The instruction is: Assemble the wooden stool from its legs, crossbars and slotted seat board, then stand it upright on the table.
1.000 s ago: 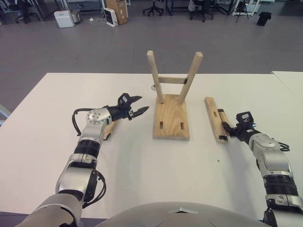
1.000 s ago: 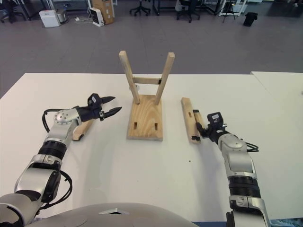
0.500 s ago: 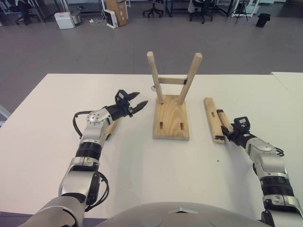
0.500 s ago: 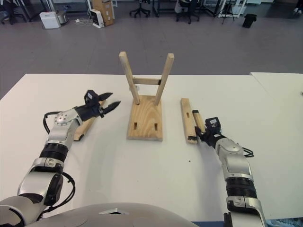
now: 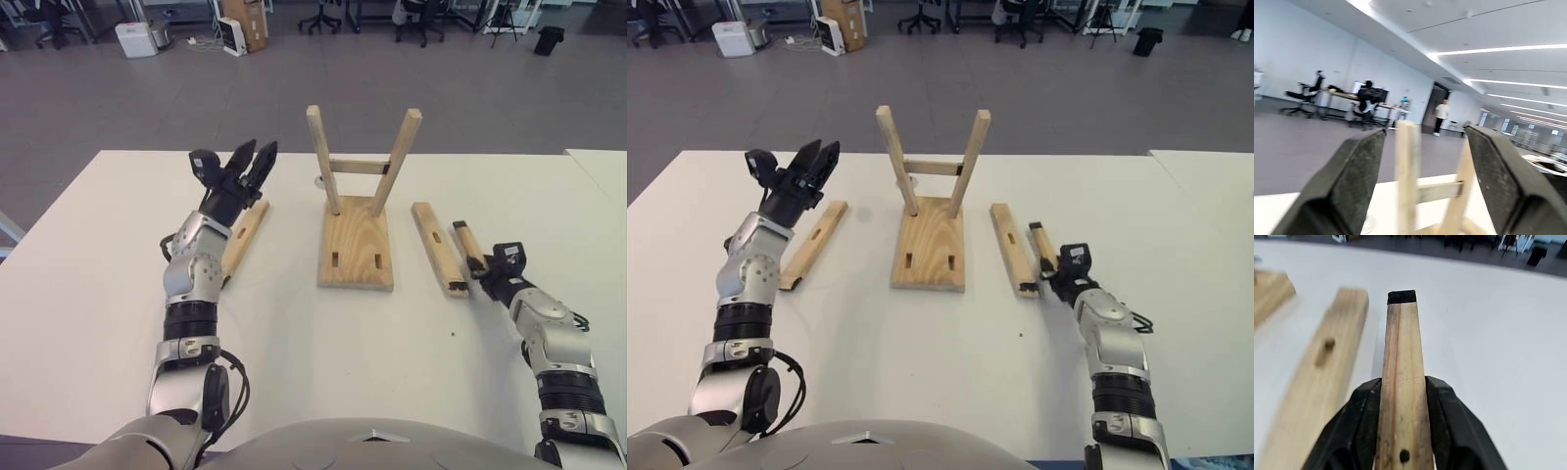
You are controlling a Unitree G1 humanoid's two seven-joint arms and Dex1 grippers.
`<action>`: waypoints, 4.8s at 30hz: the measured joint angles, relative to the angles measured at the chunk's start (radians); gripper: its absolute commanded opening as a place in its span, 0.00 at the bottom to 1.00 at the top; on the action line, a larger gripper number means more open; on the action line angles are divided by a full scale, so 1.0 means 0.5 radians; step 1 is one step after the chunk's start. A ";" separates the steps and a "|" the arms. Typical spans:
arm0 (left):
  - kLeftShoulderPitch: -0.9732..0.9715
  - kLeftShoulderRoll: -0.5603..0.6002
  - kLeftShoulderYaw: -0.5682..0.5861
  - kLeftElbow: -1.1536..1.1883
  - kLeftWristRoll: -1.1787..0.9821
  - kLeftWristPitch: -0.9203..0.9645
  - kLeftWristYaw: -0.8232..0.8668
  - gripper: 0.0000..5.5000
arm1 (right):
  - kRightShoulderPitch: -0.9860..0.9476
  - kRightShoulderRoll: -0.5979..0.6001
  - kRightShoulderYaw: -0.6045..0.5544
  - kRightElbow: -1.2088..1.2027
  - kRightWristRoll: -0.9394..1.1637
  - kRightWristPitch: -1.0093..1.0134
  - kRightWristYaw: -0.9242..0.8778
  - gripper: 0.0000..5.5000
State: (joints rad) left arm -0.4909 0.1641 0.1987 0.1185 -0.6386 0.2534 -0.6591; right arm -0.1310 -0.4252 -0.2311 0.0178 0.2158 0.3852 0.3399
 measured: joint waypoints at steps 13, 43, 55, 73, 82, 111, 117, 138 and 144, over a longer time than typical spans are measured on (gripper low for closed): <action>-0.149 -0.199 -0.121 -0.378 -0.496 0.809 0.365 0.55 | -0.233 0.017 0.477 -1.003 0.180 -0.118 0.324 0.24; -0.150 -0.342 -0.048 -0.404 -0.745 0.790 0.583 0.07 | -0.193 0.139 0.552 -1.004 0.278 -0.077 0.340 0.38; 0.040 0.331 0.288 -0.020 -0.115 0.151 0.328 0.07 | -0.194 0.421 -0.063 -0.784 0.324 -0.181 -0.400 0.49; 0.064 0.382 0.160 1.158 0.517 -0.776 0.145 0.07 | -0.180 0.402 -0.058 -0.648 0.148 -0.268 -0.483 0.49; 0.207 0.297 0.112 0.762 0.512 -0.580 0.191 0.07 | -0.128 0.408 0.000 -0.656 0.113 -0.270 -0.472 0.49; 0.481 0.258 -0.099 0.950 0.715 -0.669 0.330 0.22 | -0.112 0.423 0.077 -0.666 0.102 -0.270 -0.492 0.49; 0.473 0.281 -0.092 0.861 0.741 -0.524 0.332 0.39 | -0.093 0.484 0.123 -0.688 0.083 -0.269 -0.524 0.49; 0.801 0.767 -0.270 0.096 0.754 0.540 0.052 0.56 | 0.109 0.632 0.156 -0.819 0.017 -0.278 -0.615 0.49; 0.788 0.805 -0.264 0.187 0.756 0.460 0.014 0.37 | 0.109 0.636 0.154 -0.819 -0.021 -0.282 -0.619 0.49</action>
State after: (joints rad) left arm -0.0970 0.5668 0.0669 0.2118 -0.2605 0.4834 -0.6520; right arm -0.0763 -0.1073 -0.1540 -0.3919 0.2052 0.2442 0.0303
